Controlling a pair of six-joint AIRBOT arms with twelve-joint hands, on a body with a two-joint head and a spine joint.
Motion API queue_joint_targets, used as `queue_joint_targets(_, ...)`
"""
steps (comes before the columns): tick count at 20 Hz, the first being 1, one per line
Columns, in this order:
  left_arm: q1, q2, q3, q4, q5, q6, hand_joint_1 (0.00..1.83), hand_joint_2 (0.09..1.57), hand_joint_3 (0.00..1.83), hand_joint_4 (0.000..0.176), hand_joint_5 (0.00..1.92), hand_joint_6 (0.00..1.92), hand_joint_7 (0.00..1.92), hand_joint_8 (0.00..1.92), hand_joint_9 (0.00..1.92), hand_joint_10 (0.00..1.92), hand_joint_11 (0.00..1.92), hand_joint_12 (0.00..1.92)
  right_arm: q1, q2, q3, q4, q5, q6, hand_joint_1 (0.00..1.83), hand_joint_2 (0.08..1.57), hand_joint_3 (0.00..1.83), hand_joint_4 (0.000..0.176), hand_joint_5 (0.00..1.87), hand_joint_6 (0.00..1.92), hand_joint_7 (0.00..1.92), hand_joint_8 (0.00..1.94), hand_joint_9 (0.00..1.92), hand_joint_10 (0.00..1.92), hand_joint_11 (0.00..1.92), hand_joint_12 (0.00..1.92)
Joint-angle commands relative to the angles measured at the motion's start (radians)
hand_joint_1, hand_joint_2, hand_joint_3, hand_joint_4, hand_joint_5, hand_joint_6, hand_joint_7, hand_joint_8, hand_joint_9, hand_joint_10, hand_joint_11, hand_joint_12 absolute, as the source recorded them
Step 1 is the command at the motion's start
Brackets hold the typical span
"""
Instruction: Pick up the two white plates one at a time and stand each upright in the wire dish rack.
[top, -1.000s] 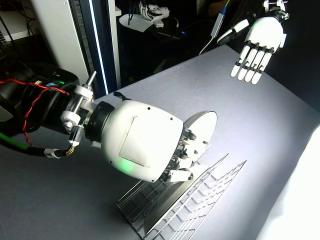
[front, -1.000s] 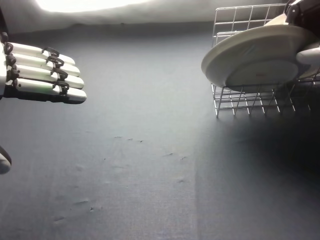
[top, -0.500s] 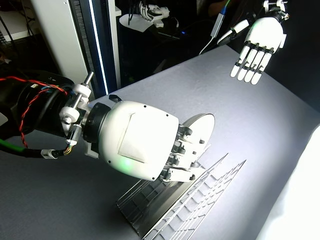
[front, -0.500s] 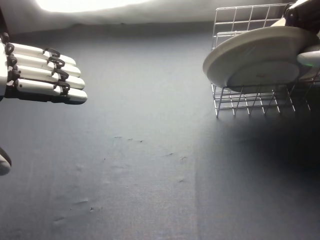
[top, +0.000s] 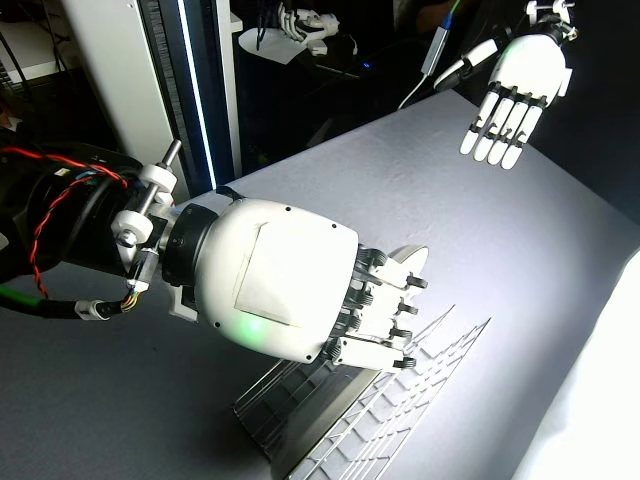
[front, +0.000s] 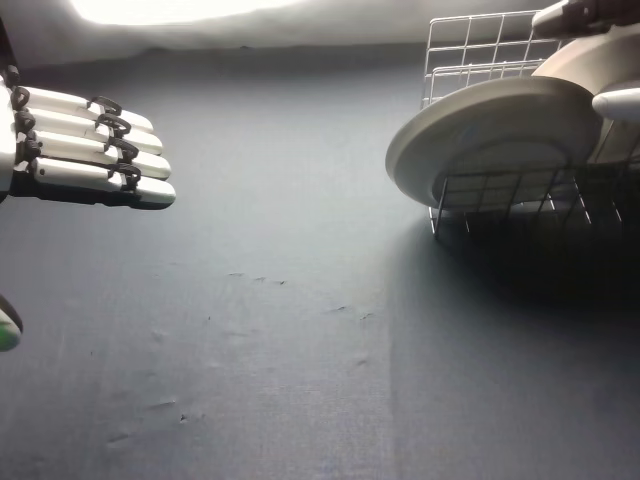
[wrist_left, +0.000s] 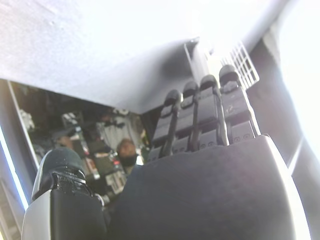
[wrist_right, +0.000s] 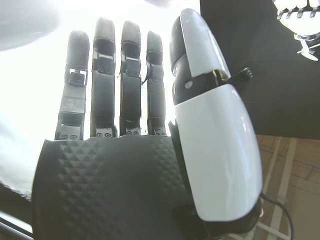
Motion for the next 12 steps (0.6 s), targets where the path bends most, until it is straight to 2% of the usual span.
queue_joint_targets(1,-0.003,0.005,0.008,-0.079,-0.019,-0.003,0.00,0.97,0.00,0.000,0.00,0.00,0.00,0.00,0.00,0.00,0.00,0.00,0.008,0.006,0.004,0.013,0.123,0.007,1.13,1.11,0.00,0.000,0.52,0.00,0.50,0.00,0.48,0.00,0.01,1.13)
queue_joint_targets(2,-0.003,0.005,0.009,-0.081,-0.022,-0.002,0.00,0.98,0.00,0.000,0.01,0.00,0.00,0.00,0.00,0.00,0.00,0.00,0.008,0.005,0.004,-0.006,0.133,0.009,1.13,1.11,0.00,0.000,0.49,0.00,0.47,0.00,0.45,0.00,0.00,1.10)
queue_joint_targets(4,-0.003,0.005,0.008,-0.084,-0.023,-0.001,0.00,0.99,0.00,0.000,0.00,0.00,0.00,0.00,0.00,0.00,0.00,0.00,0.008,0.005,0.000,-0.053,0.153,0.014,1.04,1.11,0.00,0.000,0.39,0.00,0.37,0.00,0.33,0.00,0.00,0.88)
queue_joint_targets(6,-0.003,0.004,0.007,-0.084,-0.015,-0.001,0.00,1.01,0.01,0.000,0.00,0.00,0.00,0.00,0.00,0.00,0.00,0.00,0.011,0.005,-0.001,-0.116,0.177,0.015,0.95,1.04,0.00,0.000,0.24,0.00,0.20,0.00,0.16,0.00,0.00,0.47)
queue_joint_targets(7,-0.003,0.004,0.005,-0.084,-0.013,-0.001,0.00,0.98,0.00,0.000,0.00,0.00,0.00,0.00,0.00,0.00,0.00,0.00,0.012,0.005,-0.001,-0.151,0.193,0.015,0.94,0.99,0.00,0.000,0.12,0.00,0.07,0.01,0.05,0.01,0.00,0.18)
queue_joint_targets(8,-0.003,0.004,0.001,-0.083,-0.012,-0.001,0.00,0.98,0.00,0.000,0.00,0.00,0.00,0.00,0.00,0.00,0.00,0.00,0.013,0.005,-0.001,-0.195,0.216,0.016,0.91,0.95,0.00,0.000,0.03,0.00,0.01,0.00,0.01,0.00,0.00,0.03)
queue_joint_targets(9,-0.003,0.005,0.000,-0.082,-0.012,-0.001,0.00,0.97,0.00,0.000,0.00,0.00,0.00,0.00,0.00,0.00,0.00,0.00,0.014,0.005,-0.001,-0.223,0.226,0.016,0.79,0.91,0.00,0.000,0.01,0.00,0.00,0.00,0.00,0.00,0.00,0.01)
queue_joint_targets(12,-0.004,0.006,0.002,-0.076,-0.014,-0.001,0.00,0.97,0.00,0.000,0.00,0.00,0.00,0.00,0.00,0.00,0.00,0.00,0.019,0.005,-0.001,-0.363,0.300,0.016,0.78,0.82,0.00,0.000,0.00,0.00,0.00,0.00,0.00,0.00,0.00,0.00)
